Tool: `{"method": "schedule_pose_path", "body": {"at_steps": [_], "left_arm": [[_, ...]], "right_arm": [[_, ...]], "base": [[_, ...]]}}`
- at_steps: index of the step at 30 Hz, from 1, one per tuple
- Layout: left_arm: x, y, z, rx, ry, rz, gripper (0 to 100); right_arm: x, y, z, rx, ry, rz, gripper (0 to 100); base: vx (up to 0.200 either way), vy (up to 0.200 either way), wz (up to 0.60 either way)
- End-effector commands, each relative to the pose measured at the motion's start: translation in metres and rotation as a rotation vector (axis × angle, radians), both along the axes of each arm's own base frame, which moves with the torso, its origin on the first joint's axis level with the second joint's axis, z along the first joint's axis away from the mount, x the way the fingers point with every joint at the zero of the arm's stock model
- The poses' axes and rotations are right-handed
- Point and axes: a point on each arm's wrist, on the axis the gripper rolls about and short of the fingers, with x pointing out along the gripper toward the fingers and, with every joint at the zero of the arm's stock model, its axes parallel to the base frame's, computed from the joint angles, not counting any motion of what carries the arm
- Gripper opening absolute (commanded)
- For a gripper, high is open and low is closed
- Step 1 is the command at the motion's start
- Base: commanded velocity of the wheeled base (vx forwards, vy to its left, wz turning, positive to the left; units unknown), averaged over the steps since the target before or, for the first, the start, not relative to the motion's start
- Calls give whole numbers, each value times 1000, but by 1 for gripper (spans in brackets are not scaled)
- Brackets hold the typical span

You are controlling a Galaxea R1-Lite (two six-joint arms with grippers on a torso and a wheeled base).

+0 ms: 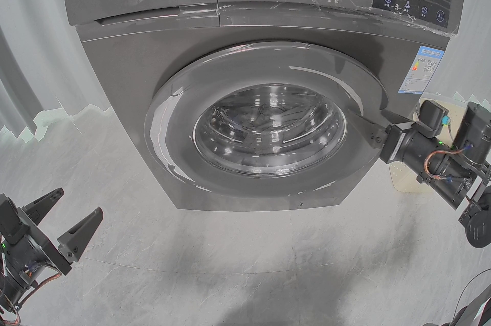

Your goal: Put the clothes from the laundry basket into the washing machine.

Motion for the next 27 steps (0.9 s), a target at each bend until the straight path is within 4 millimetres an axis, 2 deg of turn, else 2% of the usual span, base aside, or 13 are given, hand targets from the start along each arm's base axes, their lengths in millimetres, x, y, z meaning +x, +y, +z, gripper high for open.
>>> {"method": "schedule_pose_path", "body": {"at_steps": [1, 4, 7, 8, 10, 13, 15, 19, 20, 21, 23, 25, 27], "left_arm": [[-19, 12, 4, -41, -87, 37, 100], [-38, 23, 0, -57, -136, 79, 100], [-53, 31, -7, -54, -142, 102, 100], [-64, 36, -12, -51, -138, 110, 100], [-70, 38, -16, -44, -126, 110, 100], [-79, 42, -26, -25, -107, 194, 100], [-82, 43, -28, -26, -115, 225, 100], [-85, 43, -39, -2, -120, 305, 100], [-85, 43, -39, -2, -120, 305, 100], [-88, 43, -49, 18, -124, 329, 100], [-90, 43, -60, 36, -128, 342, 100], [-92, 43, -70, 40, -132, 340, 100], [-95, 43, -75, 43, -126, 345, 100]], "right_arm": [[-72, -11, -5, -4, -5, 149, 100], [-119, -39, -21, -32, -28, 155, 100], [-140, -62, -31, -60, -71, 72, 100], [-155, -74, -36, -57, -99, 27, 100], [-163, -80, -37, -51, -120, -4, 100], [-187, -95, -35, -49, -185, -142, 100], [-199, -100, -37, -66, -199, -196, 100], [-227, -106, -55, -88, -186, -248, 100], [-227, -106, -55, -88, -186, -248, 100], [-239, -107, -67, -91, -174, -248, 100], [-250, -109, -80, -96, -155, -248, 100], [-255, -109, -96, -98, -117, -251, 100], [-252, -109, -100, -98, -89, -254, 100]], "base": [[0, 0, 0], [0, 0, 0], [0, 0, 0], [0, 0, 0], [0, 0, 0], [0, 0, 0], [0, 0, 0], [0, 0, 0], [0, 0, 0], [0, 0, 0], [0, 0, 0], [0, 0, 0], [0, 0, 0]]}}
